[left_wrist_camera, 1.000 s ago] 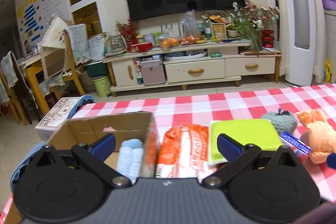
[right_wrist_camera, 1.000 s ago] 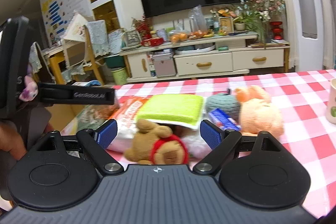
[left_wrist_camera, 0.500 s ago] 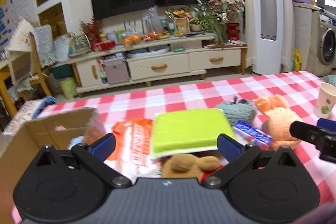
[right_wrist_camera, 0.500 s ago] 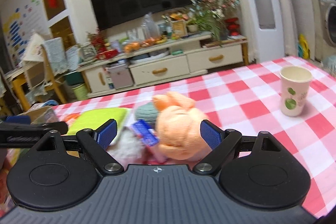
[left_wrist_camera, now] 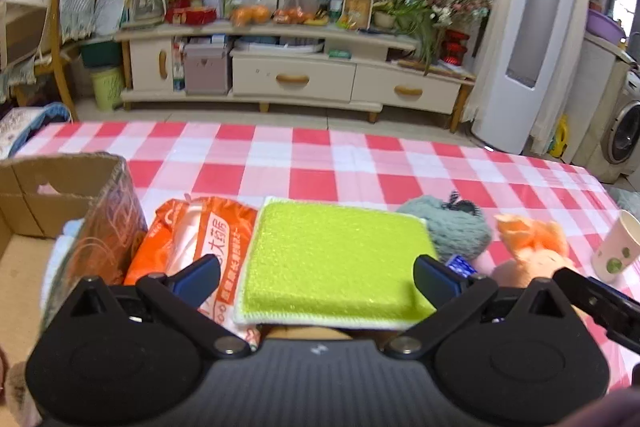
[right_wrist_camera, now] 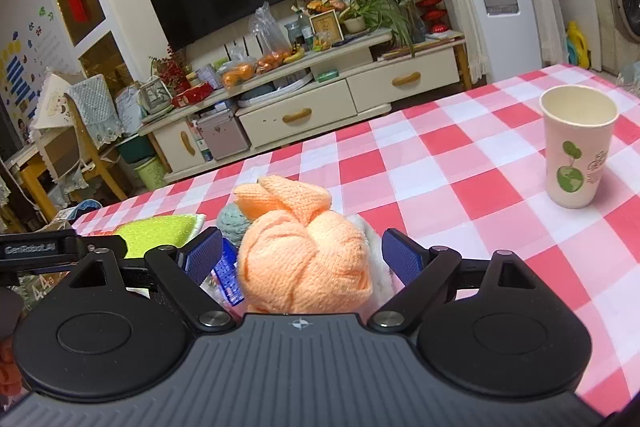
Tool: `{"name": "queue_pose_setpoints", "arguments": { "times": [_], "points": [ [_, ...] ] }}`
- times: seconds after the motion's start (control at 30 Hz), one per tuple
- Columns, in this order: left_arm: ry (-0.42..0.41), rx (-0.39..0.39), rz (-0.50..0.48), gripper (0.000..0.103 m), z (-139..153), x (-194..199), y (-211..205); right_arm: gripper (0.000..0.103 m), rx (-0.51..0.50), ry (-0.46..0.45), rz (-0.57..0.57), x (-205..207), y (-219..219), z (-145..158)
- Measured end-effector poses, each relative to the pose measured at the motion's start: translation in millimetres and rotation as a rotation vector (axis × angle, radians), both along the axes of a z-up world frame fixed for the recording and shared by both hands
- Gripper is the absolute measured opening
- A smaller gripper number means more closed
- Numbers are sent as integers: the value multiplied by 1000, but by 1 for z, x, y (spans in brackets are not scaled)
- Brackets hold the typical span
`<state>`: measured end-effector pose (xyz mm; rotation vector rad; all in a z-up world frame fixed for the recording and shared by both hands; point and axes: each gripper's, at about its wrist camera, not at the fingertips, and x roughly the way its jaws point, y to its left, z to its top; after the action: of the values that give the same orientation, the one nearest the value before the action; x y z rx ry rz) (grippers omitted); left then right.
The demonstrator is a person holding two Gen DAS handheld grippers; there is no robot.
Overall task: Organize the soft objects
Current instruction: 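Grasp the orange knotted towel with the right gripper while the left gripper grasps the green sponge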
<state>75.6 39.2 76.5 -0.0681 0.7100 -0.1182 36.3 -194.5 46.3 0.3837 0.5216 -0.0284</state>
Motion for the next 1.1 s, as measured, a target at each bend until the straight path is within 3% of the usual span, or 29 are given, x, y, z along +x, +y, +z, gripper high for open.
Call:
{"name": "queue_pose_setpoints", "arguments": {
  "times": [0.27,0.47,0.67,0.77,0.9,1.1],
  "points": [
    [73,-67,-25,102,-13,23,-2,103,22,36,56,5,-8,-6],
    [110,-129,-115,102,-19,22,-11,103,22,55,100,9,-7,-9],
    [92,-123,-155,97,-18,12,-20,102,17,44,107,4,-9,-7],
    [90,-140,-159,92,-18,7,-20,93,3,37,124,2,-6,-6],
    [73,-166,-202,81,-12,-6,-21,89,-29,24,134,-1,-7,-4],
    [39,-223,-236,79,-10,-16,-21,87,-44,20,139,-2,-11,-5]
  ]
}}
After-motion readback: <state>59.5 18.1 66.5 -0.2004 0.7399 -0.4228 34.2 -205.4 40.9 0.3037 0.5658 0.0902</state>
